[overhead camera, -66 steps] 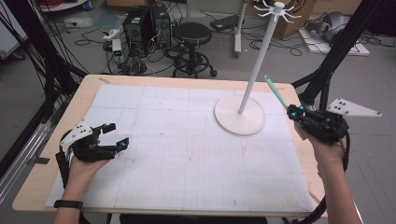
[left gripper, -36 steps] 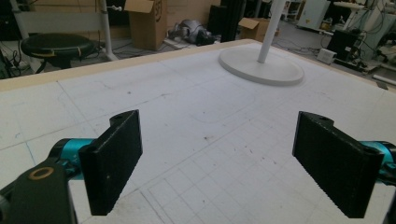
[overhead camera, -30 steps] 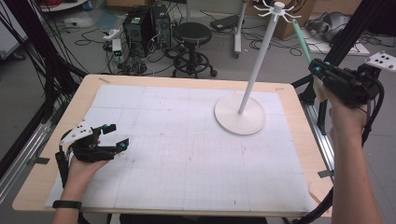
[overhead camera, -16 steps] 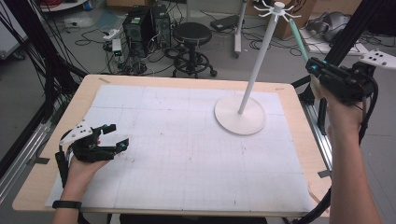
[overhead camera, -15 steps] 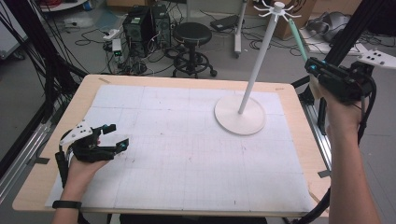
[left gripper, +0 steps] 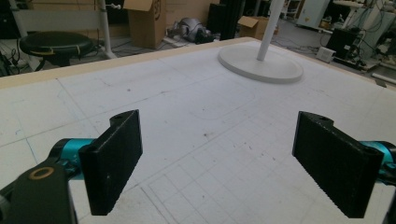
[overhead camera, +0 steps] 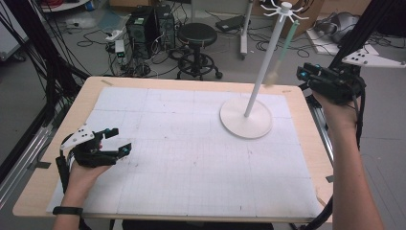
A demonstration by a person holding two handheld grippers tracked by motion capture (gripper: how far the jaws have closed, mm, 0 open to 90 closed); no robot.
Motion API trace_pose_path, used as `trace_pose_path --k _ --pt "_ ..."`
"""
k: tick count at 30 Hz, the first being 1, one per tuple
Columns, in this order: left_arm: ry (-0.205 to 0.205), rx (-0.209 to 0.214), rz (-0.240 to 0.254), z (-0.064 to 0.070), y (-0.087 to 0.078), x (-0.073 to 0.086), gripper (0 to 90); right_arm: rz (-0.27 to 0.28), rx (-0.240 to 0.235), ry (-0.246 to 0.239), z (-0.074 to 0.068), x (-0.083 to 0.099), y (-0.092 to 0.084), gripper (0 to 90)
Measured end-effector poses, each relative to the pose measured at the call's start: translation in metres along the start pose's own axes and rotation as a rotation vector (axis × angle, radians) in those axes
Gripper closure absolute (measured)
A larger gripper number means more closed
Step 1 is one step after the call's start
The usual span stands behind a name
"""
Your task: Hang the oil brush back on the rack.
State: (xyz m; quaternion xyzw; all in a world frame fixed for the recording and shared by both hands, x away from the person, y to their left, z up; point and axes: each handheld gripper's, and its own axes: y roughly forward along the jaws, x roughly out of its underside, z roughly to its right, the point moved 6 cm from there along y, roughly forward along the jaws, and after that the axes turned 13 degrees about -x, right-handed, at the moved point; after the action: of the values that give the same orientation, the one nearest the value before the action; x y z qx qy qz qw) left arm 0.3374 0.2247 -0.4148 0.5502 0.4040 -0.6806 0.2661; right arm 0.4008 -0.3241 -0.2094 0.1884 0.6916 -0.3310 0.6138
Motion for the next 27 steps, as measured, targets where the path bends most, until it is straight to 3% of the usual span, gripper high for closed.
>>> trace_pose_path --k 6,7,15,17,19,21,22,23,24,25,26,27 --pt "0.002 0.003 0.001 0.0 0.0 0.0 16.6 -0.009 -0.043 -0.003 -0.005 0.012 0.0 55.0" --pt "0.003 0.006 -0.001 0.001 0.0 0.0 16.6 -0.028 -0.057 -0.001 -0.008 0.021 -0.001 50.1" --pt "0.0 0.004 0.009 0.0 -0.002 -0.004 16.6 -0.047 -0.114 0.036 -0.016 0.061 -0.006 39.1" --pt "-0.004 0.001 0.008 -0.001 -0.001 -0.003 16.6 -0.044 -0.129 0.048 -0.02 0.085 -0.011 36.3" --pt "-0.001 -0.001 0.005 -0.002 -0.001 -0.003 16.6 -0.042 -0.133 0.049 -0.02 0.091 -0.012 35.6" --pt "-0.005 -0.004 0.004 -0.002 0.0 -0.003 16.5 -0.036 -0.14 0.074 -0.022 0.116 -0.017 31.4" --pt "-0.005 -0.004 0.004 -0.002 0.0 -0.003 16.6 -0.036 -0.14 0.074 -0.022 0.116 -0.017 31.4" --pt "-0.002 -0.007 0.004 -0.003 0.0 -0.003 16.6 -0.042 -0.143 0.088 -0.023 0.133 -0.018 30.9" --pt "0.001 -0.007 0.002 -0.004 0.0 -0.002 16.6 -0.042 -0.143 0.088 -0.023 0.133 -0.018 30.9" --pt "-0.002 -0.014 -0.003 -0.005 0.001 -0.001 16.5 -0.047 -0.148 0.096 -0.025 0.15 -0.02 30.2" --pt "-0.002 -0.014 -0.003 -0.005 0.001 -0.001 16.5 -0.047 -0.148 0.096 -0.025 0.15 -0.02 30.2" --pt "-0.001 -0.013 -0.005 -0.004 0.001 -0.001 16.5 -0.054 -0.144 0.105 -0.028 0.166 -0.02 28.8"
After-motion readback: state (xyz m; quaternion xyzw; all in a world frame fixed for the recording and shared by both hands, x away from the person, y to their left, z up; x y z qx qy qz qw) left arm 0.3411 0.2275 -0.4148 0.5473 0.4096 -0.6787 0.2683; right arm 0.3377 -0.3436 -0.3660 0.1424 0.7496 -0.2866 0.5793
